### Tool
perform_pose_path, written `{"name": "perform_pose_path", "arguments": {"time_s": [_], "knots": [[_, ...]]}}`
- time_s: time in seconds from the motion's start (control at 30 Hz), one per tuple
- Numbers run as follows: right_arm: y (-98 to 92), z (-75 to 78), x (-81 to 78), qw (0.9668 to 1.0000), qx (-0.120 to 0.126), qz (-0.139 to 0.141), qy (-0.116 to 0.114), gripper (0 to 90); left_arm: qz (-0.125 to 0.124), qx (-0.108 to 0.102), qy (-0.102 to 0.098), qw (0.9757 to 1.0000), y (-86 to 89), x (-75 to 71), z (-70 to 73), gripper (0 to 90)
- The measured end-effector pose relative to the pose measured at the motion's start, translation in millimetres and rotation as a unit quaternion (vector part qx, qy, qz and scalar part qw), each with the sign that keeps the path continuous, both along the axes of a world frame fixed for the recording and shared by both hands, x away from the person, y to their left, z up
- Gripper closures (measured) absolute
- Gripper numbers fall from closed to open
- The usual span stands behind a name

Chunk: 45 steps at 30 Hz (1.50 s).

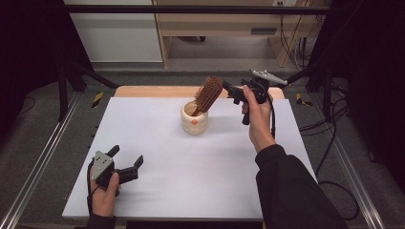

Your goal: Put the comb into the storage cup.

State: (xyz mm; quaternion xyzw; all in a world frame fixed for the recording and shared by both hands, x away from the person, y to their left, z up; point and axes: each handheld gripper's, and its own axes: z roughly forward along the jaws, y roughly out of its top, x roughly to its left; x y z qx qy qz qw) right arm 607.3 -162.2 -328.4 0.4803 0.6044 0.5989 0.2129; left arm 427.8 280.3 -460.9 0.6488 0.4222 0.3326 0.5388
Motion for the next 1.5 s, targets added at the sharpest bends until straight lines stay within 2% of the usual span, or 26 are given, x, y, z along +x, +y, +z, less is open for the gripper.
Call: {"name": "perform_pose_path", "arguments": {"time_s": [0.23, 0.47, 0.57, 0.93, 1.07, 1.27, 1.5], "knots": [[-8.0, 2.4, -4.5, 0.9992, -0.038, 0.004, -0.016, 9.5, 0.001, 0.0, 0.0, 1.0, 1.6, 0.3, 0.1, 1.5], [-14.0, 0.6, -14.4, 0.9939, -0.095, -0.018, -0.054, 6.0, 0.006, -0.007, -0.002, 1.0, 6.6, -1.8, 0.9, 1.4], [-16.9, 0.2, -18.1, 0.9918, -0.108, -0.023, -0.064, 4.9, 0.007, -0.008, -0.002, 0.9999, 9.1, -1.0, 1.1, 1.4], [-36.6, 4.0, -40.8, 0.9889, -0.101, -0.033, -0.104, 3.7, 0.009, -0.009, -0.007, 0.9999, 16.4, -4.3, 3.1, 1.4], [-44.8, 1.8, -48.9, 0.9886, -0.101, -0.029, -0.107, 4.1, 0.01, -0.006, -0.009, 0.9999, 18.1, -6.7, 2.8, 1.2], [-54.7, -3.5, -57.5, 0.9895, -0.092, -0.025, -0.109, 3.7, 0.015, -0.016, -0.011, 0.9997, 20.6, -7.3, 2.1, 1.0], [-63.1, -13.5, -61.7, 0.9899, -0.092, -0.027, -0.104, 3.5, 0.024, -0.029, -0.009, 0.9992, 25.6, -11.4, 1.3, 1.2]]}}
